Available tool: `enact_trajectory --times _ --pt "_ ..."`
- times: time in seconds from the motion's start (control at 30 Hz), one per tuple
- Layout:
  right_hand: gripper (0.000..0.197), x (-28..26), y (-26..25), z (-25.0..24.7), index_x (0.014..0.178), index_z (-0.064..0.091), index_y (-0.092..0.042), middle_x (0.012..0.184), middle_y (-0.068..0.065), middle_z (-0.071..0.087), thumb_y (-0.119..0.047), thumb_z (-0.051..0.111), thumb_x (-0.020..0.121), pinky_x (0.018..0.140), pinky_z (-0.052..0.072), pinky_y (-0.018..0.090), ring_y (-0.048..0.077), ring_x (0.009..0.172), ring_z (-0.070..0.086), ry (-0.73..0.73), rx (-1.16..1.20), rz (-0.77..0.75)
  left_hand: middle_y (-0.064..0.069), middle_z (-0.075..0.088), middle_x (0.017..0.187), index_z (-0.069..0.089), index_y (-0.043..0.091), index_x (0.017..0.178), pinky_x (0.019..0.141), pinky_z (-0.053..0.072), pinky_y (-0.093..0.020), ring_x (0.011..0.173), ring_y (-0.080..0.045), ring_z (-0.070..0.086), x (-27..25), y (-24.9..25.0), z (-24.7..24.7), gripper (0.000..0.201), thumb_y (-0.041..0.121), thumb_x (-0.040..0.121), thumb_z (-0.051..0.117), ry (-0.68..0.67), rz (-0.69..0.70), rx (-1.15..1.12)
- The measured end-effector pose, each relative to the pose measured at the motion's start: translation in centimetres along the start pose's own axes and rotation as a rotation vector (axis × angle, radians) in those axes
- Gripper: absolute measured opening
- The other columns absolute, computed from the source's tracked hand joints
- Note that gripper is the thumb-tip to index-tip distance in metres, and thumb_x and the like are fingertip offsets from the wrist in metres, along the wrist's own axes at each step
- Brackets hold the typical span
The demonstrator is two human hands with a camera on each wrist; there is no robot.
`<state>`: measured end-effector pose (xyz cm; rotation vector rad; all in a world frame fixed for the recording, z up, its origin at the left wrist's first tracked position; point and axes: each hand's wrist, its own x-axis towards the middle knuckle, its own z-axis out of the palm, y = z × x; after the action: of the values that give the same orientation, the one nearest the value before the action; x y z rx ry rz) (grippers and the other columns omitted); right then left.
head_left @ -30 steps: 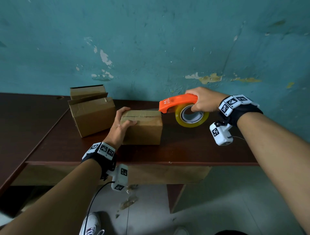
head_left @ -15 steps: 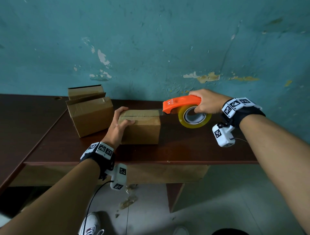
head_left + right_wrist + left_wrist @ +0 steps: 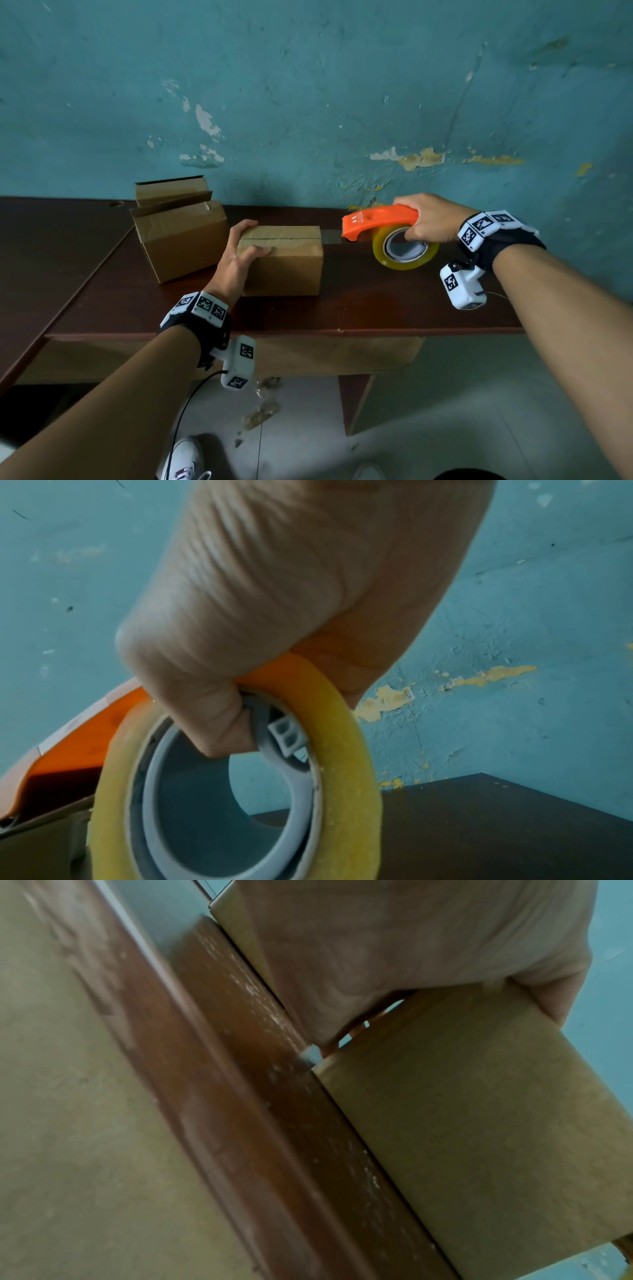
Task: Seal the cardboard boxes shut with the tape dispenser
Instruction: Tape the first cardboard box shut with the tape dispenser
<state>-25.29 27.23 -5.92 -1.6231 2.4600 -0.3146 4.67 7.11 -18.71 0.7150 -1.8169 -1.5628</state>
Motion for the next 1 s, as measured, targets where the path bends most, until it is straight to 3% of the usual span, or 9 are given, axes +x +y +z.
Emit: enact_trajectory --times 0.2,0.4,0.47,0.67,0.87,1.0 --pt "0.030 0.1 0.4 1.6 0.096 0.059 -0.025 0.082 0.009 0.061 -0.001 0.074 0.085 0.061 0.049 0.036 0.023 0.065 0.060 -0.034 -0.004 -0.004 -0.004 0.042 0.138 0.039 0.040 0.147 0.082 0.043 -0.036 0.111 -0.018 0.050 -0.1 0.1 0.1 0.072 0.044 0.078 0.060 0.003 0.003 -0.008" --pt "0.028 0.2 0.3 2.5 0.101 0.057 -0.020 0.080 0.007 0.060 -0.003 0.073 0.085 0.054 0.044 0.029 0.020 0.059 0.057 -0.043 -0.070 -0.017 0.008 0.045 0.132 0.039 0.045 0.145 0.089 0.045 -0.042 0.114 -0.020 0.050 -0.1 0.0 0.0 0.073 0.048 0.075 0.063 0.002 -0.008 -0.004" --pt "0.028 0.3 0.3 2.8 0.101 0.056 -0.018 0.079 0.007 0.059 -0.002 0.072 0.085 0.053 0.043 0.028 0.019 0.057 0.056 -0.049 -0.079 -0.018 0.010 0.045 0.130 0.039 0.042 0.146 0.086 0.045 -0.040 0.113 -0.018 0.050 -0.2 0.1 0.1 0.074 0.047 0.075 0.063 0.007 -0.001 -0.007" --pt "0.030 0.5 0.6 3.5 0.100 0.052 -0.021 0.085 0.011 0.062 -0.003 0.071 0.084 0.058 0.047 0.037 0.022 0.062 0.058 -0.062 -0.078 -0.024 -0.002 0.041 0.138 0.038 0.037 0.148 0.080 0.043 -0.034 0.110 -0.014 0.049 0.0 0.2 0.2 0.074 0.043 0.078 0.060 0.013 0.017 0.005" --pt "0.036 0.5 1.1 4.6 0.106 0.051 -0.025 0.085 0.009 0.062 -0.004 0.070 0.086 0.058 0.045 0.036 0.023 0.063 0.059 -0.061 -0.059 -0.029 -0.003 0.041 0.140 0.038 0.036 0.148 0.081 0.043 -0.034 0.114 -0.016 0.049 -0.1 0.2 0.2 0.088 0.057 0.066 0.063 -0.006 0.025 0.014" --pt "0.035 0.2 1.6 4.9 0.103 0.049 -0.026 0.087 0.007 0.061 -0.006 0.071 0.085 0.061 0.046 0.038 0.025 0.069 0.061 -0.047 -0.057 -0.050 -0.005 0.042 0.140 0.039 0.036 0.148 0.079 0.042 -0.034 0.110 -0.016 0.050 -0.1 0.2 0.2 0.079 0.046 0.073 0.063 0.009 0.010 -0.009"
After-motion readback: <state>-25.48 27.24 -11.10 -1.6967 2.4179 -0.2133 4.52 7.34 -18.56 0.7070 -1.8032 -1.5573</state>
